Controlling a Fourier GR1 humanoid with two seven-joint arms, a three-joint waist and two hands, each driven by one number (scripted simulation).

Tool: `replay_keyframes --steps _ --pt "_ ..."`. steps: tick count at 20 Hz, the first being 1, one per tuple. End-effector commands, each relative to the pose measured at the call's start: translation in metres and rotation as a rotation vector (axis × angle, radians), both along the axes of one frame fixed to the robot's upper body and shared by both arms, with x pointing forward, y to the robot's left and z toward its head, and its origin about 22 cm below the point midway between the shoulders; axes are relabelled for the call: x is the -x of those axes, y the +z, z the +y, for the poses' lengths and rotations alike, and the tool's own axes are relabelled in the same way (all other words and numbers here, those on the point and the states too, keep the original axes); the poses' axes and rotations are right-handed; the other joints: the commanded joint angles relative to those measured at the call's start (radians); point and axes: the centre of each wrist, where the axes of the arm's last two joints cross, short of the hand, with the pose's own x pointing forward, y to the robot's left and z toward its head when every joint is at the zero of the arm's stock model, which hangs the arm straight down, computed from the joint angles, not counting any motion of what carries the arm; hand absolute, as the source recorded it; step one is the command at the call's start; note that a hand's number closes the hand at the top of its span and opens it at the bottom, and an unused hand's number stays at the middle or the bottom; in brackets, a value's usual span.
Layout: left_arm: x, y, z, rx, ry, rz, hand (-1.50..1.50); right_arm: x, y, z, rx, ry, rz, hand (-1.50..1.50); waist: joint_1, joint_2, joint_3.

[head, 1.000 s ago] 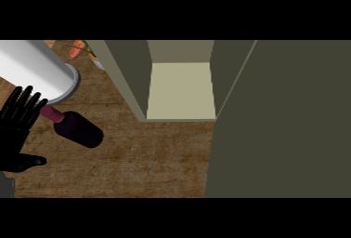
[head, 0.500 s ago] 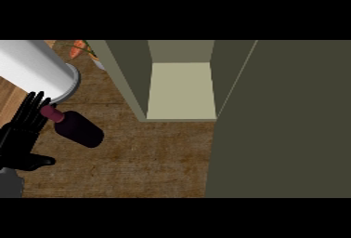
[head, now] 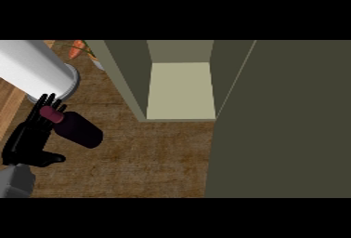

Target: Pick up the wine, place it into the cabinet and close the cabinet

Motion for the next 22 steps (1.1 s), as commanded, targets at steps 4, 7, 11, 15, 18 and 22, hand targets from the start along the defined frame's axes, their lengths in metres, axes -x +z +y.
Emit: replay_keyframes --steps 4,7,11,15,18,22 --pt "0.014 -0.019 0.007 -0.008 -0.012 0.003 -1.5 0.029 0.008 0.001 -0.055 0.058 -0.039 -1.5 0.003 -0.001 0.0" --pt "0.0 -0.027 -0.003 -0.015 -0.018 0.011 -1.5 0.013 0.011 -0.001 -0.048 0.052 -0.031 -1.5 0.003 0.001 0.0" --pt "-0.002 -0.032 0.001 -0.003 -0.02 0.008 -1.5 0.029 0.005 0.001 -0.049 0.061 -0.033 -1.5 -0.001 0.001 0.0" --pt "0.019 -0.056 -0.009 -0.003 -0.031 0.041 -1.5 0.033 0.014 -0.001 -0.044 0.053 -0.046 -1.5 0.0 0.0 -0.001" --pt "-0.01 -0.043 -0.008 -0.012 -0.027 0.053 -1.5 0.022 0.011 0.005 -0.039 0.04 -0.053 -1.5 -0.001 0.001 -0.001" --pt "-0.013 -0.047 -0.008 0.002 -0.025 0.062 -1.5 0.02 0.016 0.007 -0.033 0.064 -0.053 -1.5 -0.005 0.003 -0.001"
